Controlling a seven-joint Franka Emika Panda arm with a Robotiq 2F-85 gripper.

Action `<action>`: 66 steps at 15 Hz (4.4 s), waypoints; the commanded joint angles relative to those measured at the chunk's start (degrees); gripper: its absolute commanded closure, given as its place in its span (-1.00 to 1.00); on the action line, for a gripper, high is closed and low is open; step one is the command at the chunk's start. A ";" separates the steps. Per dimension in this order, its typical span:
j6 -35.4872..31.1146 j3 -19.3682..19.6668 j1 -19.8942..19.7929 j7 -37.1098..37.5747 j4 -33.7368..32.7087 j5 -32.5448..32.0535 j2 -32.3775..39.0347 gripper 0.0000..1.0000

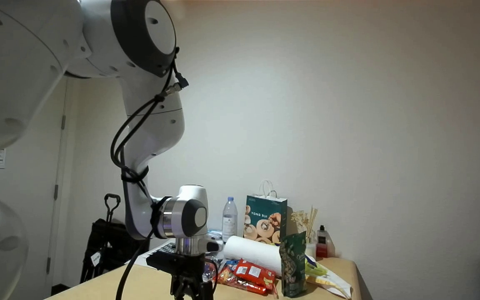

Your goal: Wipe the table with the napkin

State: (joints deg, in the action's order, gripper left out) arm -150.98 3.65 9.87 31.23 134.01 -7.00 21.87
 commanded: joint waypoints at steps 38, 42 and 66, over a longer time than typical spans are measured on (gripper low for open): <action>-12.25 21.89 18.86 56.45 2.81 -12.59 3.49 -1.00; -14.13 24.04 20.64 59.19 4.14 -14.41 2.38 -1.00; -17.23 26.12 21.51 68.86 7.91 -16.11 2.48 -0.72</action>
State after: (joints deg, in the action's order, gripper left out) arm -167.71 32.14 33.65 100.58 141.29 -24.79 24.15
